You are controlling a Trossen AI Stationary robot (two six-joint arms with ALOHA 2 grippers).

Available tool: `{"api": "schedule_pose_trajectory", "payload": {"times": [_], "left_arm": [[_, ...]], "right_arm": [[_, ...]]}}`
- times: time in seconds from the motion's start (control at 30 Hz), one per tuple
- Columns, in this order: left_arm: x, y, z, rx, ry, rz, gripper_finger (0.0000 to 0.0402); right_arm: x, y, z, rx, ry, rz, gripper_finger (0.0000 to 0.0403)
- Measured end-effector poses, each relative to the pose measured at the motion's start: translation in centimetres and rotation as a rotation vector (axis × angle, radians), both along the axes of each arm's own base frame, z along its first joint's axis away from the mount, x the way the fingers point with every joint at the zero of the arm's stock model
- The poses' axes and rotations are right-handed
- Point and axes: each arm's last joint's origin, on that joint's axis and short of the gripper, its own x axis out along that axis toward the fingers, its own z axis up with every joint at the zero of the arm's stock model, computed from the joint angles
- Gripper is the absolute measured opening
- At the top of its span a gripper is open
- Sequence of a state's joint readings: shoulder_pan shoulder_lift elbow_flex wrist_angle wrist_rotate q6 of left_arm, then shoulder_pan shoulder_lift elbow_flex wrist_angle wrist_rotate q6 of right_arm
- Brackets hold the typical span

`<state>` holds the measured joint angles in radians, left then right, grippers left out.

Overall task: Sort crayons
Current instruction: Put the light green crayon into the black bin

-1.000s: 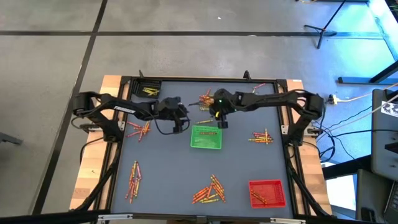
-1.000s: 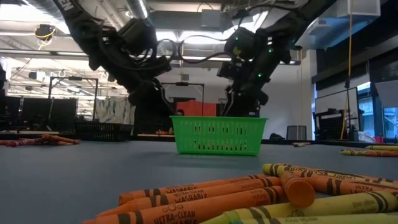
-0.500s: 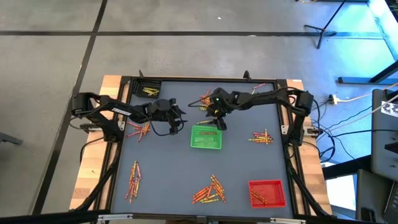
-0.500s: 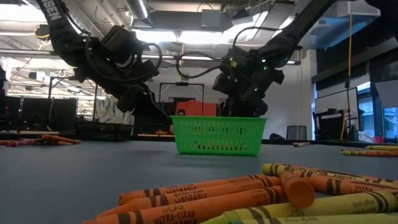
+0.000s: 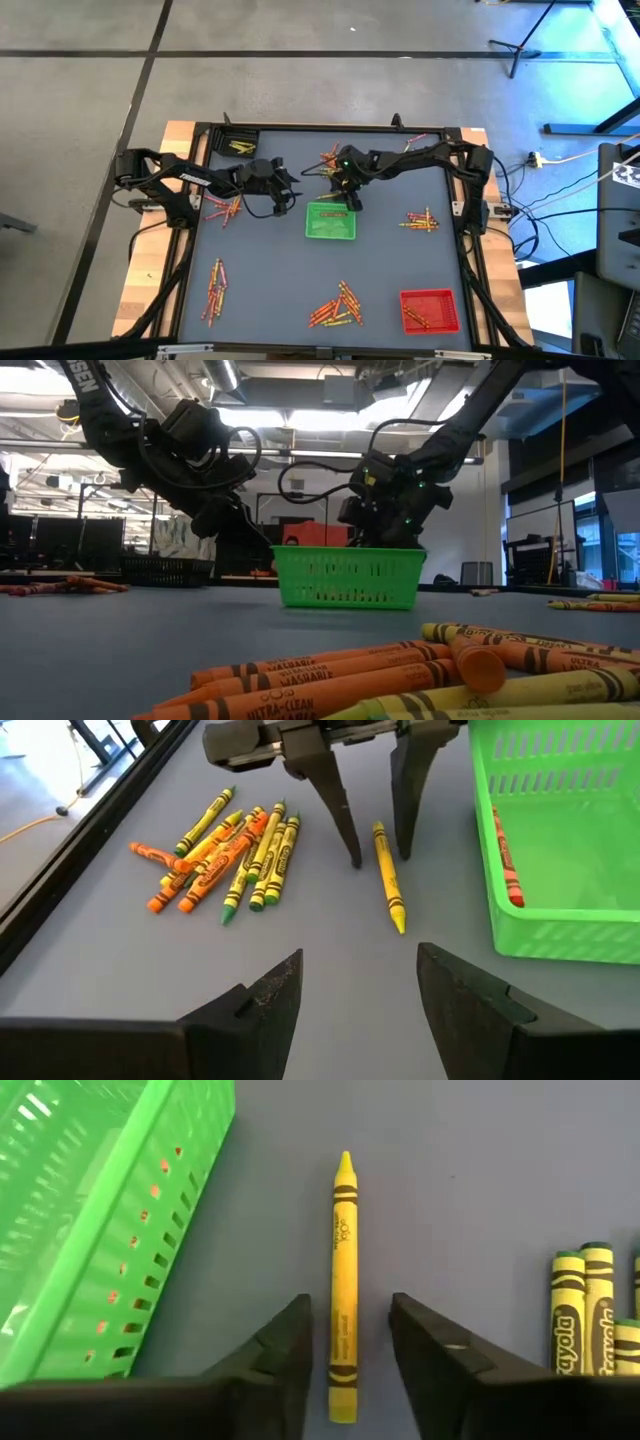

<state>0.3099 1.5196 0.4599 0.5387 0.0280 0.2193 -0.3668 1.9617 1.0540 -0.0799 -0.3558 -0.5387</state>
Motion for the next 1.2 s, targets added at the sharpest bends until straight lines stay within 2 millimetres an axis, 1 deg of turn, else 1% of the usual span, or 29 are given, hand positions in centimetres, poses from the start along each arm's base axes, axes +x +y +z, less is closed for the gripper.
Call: {"api": "schedule_pose_trajectory", "payload": {"times": [0.2,0.27,0.33,0.43,0.53,0.63,0.73,0.8,0.93,0.97,1.03,1.2], "left_arm": [[0.1,0.0,0.3,0.011,-0.032,0.0,0.0181],[0.2,0.1,0.4,0.017,-0.049,0.0,0.0181],[0.3,0.1,0.7,0.024,-0.072,0.0,0.0181],[0.5,0.2,1.0,0.043,-0.112,0.011,0.0181],[0.6,0.3,1.4,0.061,-0.145,0.026,0.0181],[0.8,0.3,1.8,0.073,-0.179,0.031,0.0181],[1.3,0.5,2.5,0.08,-0.203,0.03,0.0181],[1.7,0.6,3.1,0.085,-0.231,0.024,0.0181],[2.4,0.7,4.2,0.092,-0.283,0.001,0.0181],[2.5,0.7,4.4,0.094,-0.301,-0.006,0.0181],[2.7,0.6,4.5,0.099,-0.339,-0.033,0.0181],[3.1,0.7,4.5,0.107,-0.405,-0.048,0.0181]], "right_arm": [[0.0,-0.1,0.0,-0.061,0.017,-0.018,0.0033],[0.0,-0.1,-0.1,-0.087,0.026,-0.028,0.0012],[0.0,-0.2,0.0,-0.103,0.03,-0.03,0.0013],[-0.1,-0.2,0.5,-0.106,0.031,-0.046,0.0024],[-0.9,0.0,1.9,-0.154,0.07,-0.081,0.0016],[-1.7,0.4,4.4,-0.235,0.079,-0.13,0.0007],[-2.5,1.1,7.3,-0.232,0.038,-0.162,0.0012],[-3.2,1.9,8.4,-0.206,0.019,-0.158,0.0014],[-4.4,3.1,10.4,-0.219,-0.076,-0.144,0.0006],[-4.8,3.3,10.6,-0.216,-0.106,-0.139,0.0005],[-5.7,3.6,10.5,-0.202,-0.15,-0.129,0.0007],[-8.0,3.3,10.4,-0.193,-0.348,-0.131,0.0007]]}}
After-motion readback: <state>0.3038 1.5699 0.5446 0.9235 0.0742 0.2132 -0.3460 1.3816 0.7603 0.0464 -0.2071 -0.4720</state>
